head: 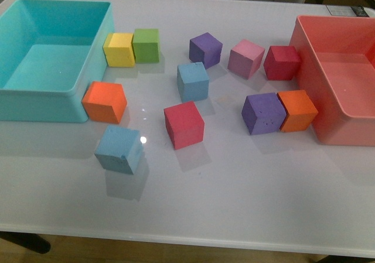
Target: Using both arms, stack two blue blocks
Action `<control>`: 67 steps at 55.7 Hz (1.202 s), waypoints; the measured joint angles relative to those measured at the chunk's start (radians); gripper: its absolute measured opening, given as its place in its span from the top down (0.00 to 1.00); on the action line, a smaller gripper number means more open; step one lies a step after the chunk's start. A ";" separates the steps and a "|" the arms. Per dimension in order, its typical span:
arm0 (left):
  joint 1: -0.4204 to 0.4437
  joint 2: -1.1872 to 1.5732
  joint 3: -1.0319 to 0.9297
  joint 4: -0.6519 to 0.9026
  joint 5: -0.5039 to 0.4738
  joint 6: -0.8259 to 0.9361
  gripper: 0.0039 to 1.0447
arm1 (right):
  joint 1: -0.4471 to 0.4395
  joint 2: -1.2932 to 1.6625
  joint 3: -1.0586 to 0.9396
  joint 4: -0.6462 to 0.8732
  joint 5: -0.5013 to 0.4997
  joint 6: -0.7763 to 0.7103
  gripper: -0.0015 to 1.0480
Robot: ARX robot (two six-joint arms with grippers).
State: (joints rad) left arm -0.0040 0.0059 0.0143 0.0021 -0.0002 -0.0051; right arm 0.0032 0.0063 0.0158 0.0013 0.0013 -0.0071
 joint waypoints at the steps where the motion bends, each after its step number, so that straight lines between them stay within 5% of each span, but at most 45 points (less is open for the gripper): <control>1: 0.000 0.000 0.000 0.000 0.000 0.000 0.08 | 0.000 0.000 0.000 0.000 0.000 0.000 0.75; 6: 0.000 0.005 0.003 -0.007 0.003 0.002 0.08 | 0.000 0.000 0.000 0.000 0.000 0.000 0.55; 11: -0.088 0.343 0.169 -0.329 -0.021 0.090 0.08 | 0.000 -0.001 0.000 0.000 -0.001 0.000 0.32; 19: -0.190 0.726 0.184 -0.090 -0.054 0.114 0.08 | 0.000 -0.002 0.000 0.000 -0.001 0.002 0.07; 36: -0.419 1.500 0.283 0.402 -0.095 0.132 0.08 | 0.000 -0.002 0.000 0.000 -0.001 0.002 0.09; 67: -0.351 1.875 0.591 0.337 -0.076 0.036 0.08 | 0.000 -0.002 0.000 0.000 0.000 0.003 0.09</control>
State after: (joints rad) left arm -0.3553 1.8809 0.6052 0.3393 -0.0757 0.0311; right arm 0.0032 0.0048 0.0158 0.0013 0.0010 -0.0036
